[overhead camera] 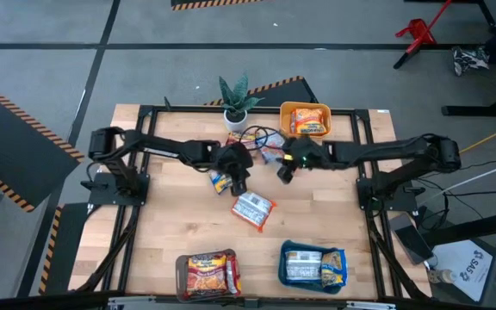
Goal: Sort Maruchan noodles
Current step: Put the orange noodle pack into the yellow bin
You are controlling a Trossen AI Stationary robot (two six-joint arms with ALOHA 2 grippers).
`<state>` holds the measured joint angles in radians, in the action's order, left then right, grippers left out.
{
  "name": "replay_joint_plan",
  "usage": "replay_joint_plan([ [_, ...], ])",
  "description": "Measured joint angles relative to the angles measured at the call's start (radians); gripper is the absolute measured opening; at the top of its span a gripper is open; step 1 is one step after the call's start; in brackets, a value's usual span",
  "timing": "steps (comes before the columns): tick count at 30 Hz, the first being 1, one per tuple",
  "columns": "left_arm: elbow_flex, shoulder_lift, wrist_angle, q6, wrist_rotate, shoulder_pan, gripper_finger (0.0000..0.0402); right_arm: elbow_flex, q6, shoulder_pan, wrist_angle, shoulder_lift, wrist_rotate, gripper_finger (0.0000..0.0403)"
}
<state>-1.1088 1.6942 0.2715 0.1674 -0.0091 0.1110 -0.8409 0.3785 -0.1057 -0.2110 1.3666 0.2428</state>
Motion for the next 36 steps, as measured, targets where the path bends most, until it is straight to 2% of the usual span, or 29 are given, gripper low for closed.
replay_joint_plan([
  [2, -0.001, -0.032, 0.010, -0.004, 0.000, -0.008, 0.0000, -0.096, -0.179, -0.016, -0.165, 0.000, 0.105, 0.0097],
  [5, -0.002, -0.068, 0.035, -0.004, 0.000, -0.016, 0.0000, -0.221, -0.410, -0.028, -0.343, 0.003, 0.344, 0.0097],
  [8, -0.002, -0.086, 0.036, -0.009, -0.009, -0.023, 0.0000, -0.281, -0.667, -0.048, -0.392, 0.003, 0.594, 0.0097],
  [10, -0.002, -0.089, 0.028, -0.020, -0.017, -0.026, 0.0000, -0.278, -0.810, -0.074, -0.379, 0.003, 0.649, 0.0097],
  [17, -0.002, -0.089, 0.037, -0.041, -0.039, -0.026, 0.0000, -0.137, -0.954, -0.222, -0.336, 0.005, 0.594, 0.0097],
  [23, -0.002, -0.089, 0.035, -0.048, -0.061, -0.026, 0.0000, -0.017, -1.186, -0.323, -0.041, 0.006, 0.509, 0.0097],
  [26, -0.002, -0.089, 0.035, -0.048, -0.066, -0.026, 0.0000, 0.006, -1.286, -0.366, 0.006, 0.006, 0.443, 0.0097],
  [30, -0.002, -0.089, 0.035, -0.049, -0.087, -0.027, 0.0000, 0.014, -1.302, -0.420, -0.002, 0.006, 0.321, 0.0097],
  [36, -0.002, -0.089, 0.035, -0.066, -0.087, -0.027, 0.0000, 0.014, -1.301, -0.481, -0.021, 0.006, 0.250, 0.0097],
])
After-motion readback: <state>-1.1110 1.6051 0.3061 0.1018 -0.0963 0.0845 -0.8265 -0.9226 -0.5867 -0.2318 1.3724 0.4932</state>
